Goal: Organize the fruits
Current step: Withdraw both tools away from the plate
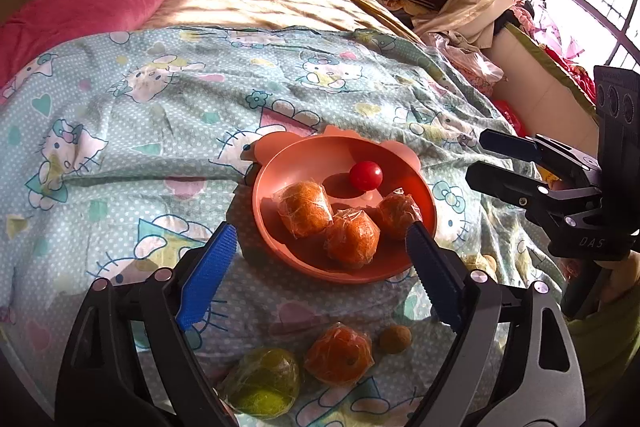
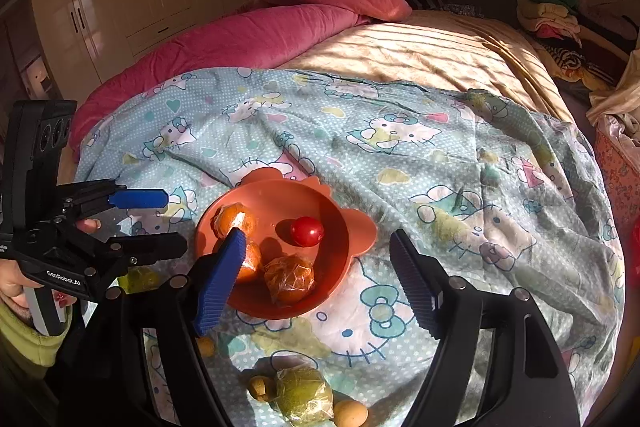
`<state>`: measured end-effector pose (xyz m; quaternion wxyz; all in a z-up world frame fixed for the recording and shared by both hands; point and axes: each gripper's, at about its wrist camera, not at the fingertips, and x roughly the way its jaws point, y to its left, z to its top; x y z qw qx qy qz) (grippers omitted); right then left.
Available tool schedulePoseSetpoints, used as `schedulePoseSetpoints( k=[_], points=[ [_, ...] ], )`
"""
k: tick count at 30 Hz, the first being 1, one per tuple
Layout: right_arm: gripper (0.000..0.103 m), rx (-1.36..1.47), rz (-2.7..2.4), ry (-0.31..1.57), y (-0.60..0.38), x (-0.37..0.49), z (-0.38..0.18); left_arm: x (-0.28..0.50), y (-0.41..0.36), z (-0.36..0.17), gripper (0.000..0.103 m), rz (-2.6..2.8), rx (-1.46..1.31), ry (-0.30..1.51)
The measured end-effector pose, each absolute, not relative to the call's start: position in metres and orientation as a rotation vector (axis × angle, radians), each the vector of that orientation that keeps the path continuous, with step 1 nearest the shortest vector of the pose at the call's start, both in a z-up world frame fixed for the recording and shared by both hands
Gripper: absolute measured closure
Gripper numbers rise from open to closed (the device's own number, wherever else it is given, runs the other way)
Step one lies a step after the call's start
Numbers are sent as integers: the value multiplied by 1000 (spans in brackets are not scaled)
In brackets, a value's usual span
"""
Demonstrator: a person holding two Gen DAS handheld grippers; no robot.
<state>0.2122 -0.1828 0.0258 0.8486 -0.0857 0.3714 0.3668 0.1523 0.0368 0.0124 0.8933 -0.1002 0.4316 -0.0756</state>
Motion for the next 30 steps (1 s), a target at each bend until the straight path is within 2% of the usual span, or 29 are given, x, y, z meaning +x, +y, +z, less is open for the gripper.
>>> schedulePoseSetpoints(
  k=[7,18,30],
  points=[
    [23,-204,759,763,-184,203,26,148,41,19,11,-133,-208,874],
    [17,-214,742,725,-196,182,32,141,41,26,10,-120,-203,850],
    [16,-205,718,719,-212,165,27,130,41,37,10,-100,-193,815]
  ],
)
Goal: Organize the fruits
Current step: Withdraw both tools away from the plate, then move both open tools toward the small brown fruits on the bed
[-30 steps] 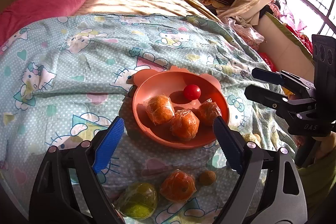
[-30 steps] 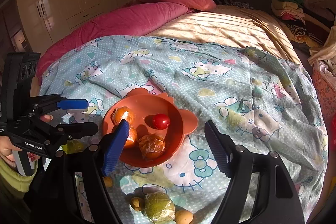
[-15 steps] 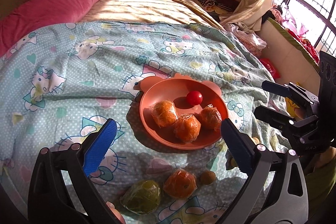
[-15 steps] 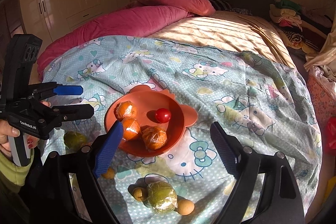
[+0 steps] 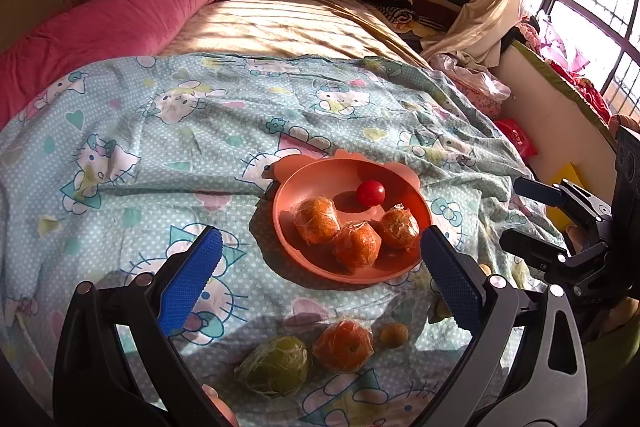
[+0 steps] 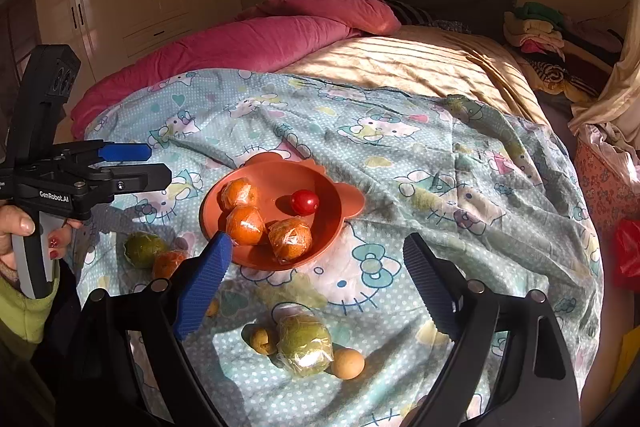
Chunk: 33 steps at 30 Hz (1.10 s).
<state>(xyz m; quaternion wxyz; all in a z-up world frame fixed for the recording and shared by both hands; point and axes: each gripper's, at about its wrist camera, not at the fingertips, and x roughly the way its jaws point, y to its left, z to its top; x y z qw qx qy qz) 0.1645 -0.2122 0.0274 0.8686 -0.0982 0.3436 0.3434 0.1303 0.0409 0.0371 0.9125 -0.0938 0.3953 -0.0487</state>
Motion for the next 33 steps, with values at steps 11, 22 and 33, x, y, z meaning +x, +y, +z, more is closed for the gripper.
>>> schedulePoseSetpoints(
  k=[11,22,33],
  points=[
    [16,-202,710,726,-218,150,21,119,38,33,10,-102,-183,820],
    [16,-207,722,743,-219,132,13,105,35,22,10,-111,-172,849],
    [16,-209,692,765,-230,124,3,92,22,8,10,-141,-134,892]
  ],
)
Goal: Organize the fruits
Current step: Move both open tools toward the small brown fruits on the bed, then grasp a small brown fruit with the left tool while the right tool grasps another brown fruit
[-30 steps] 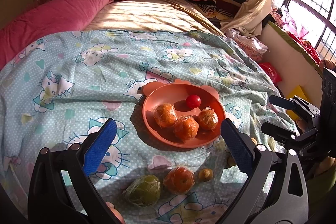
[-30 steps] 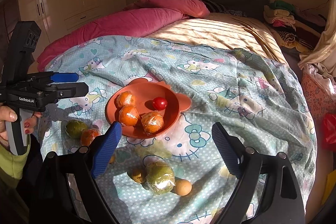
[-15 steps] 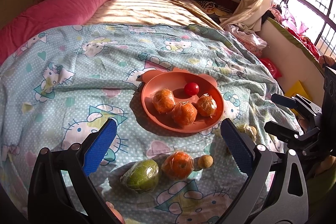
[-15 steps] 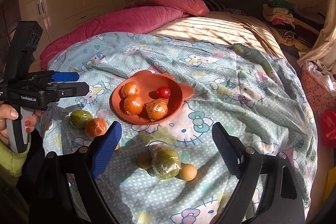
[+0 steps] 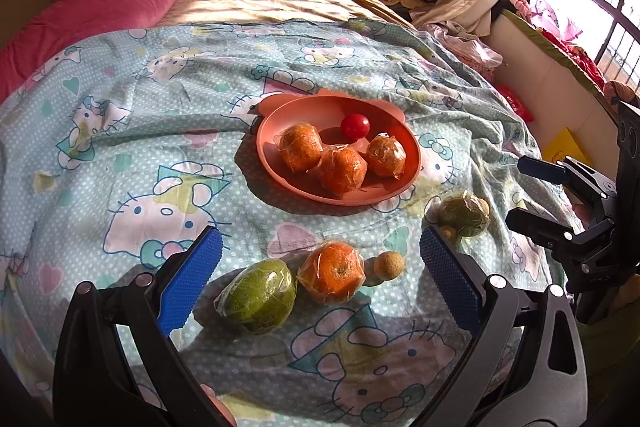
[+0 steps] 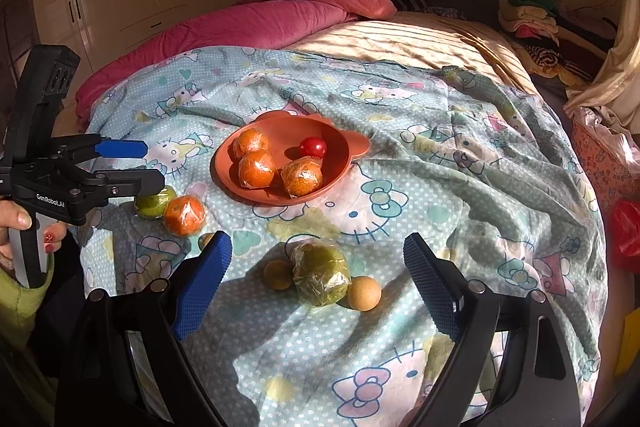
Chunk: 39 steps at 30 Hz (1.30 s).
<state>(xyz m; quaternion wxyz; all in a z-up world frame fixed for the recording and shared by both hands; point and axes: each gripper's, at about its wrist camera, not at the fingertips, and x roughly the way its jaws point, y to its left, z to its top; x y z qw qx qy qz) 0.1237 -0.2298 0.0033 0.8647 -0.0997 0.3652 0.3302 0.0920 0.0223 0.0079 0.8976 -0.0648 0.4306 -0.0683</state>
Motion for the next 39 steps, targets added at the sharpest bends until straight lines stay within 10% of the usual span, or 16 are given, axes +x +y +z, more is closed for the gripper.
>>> schedulePoseSetpoints(
  k=[17,30,39],
  points=[
    [16,-202,651,807,-249,119,-11,73,-22,-10,10,-265,-33,942],
    [16,-201,634,814,-260,121,-17,76,-39,-35,47,-290,-59,1006],
    [43,-275,598,852,-261,129,-40,88,-37,-45,53,-261,-96,1013]
  ],
)
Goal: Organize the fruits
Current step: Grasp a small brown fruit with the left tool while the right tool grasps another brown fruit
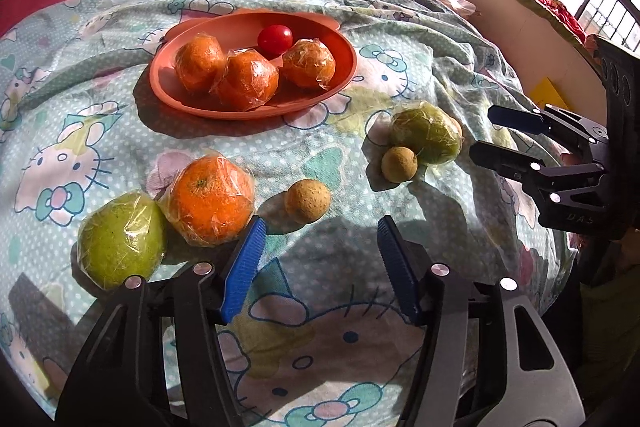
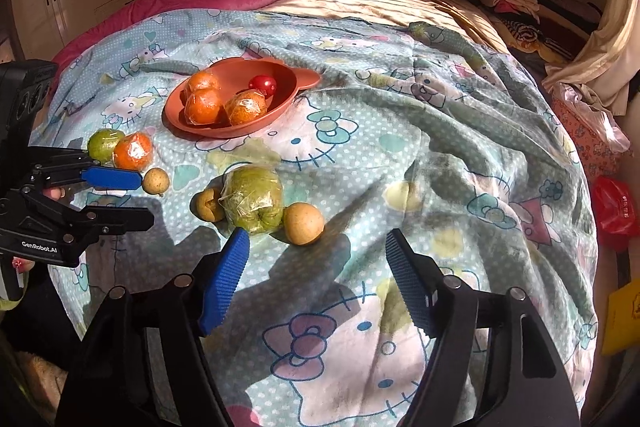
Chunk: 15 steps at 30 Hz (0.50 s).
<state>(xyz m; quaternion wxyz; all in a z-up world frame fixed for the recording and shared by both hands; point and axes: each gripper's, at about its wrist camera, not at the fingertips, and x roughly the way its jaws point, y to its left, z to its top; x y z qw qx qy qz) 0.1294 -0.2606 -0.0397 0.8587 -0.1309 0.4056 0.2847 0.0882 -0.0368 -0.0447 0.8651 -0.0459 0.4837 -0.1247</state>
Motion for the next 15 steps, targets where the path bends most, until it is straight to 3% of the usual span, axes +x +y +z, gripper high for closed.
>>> schedulePoseSetpoints(
  k=[7,15],
  points=[
    [61,-321,627,864,-255,134,-51,95,-36,-46,60,-258,-113,1003],
    [69,-362,650,858,-248,142,-54,99,-38,-48,64,-256,-106,1001]
  ],
)
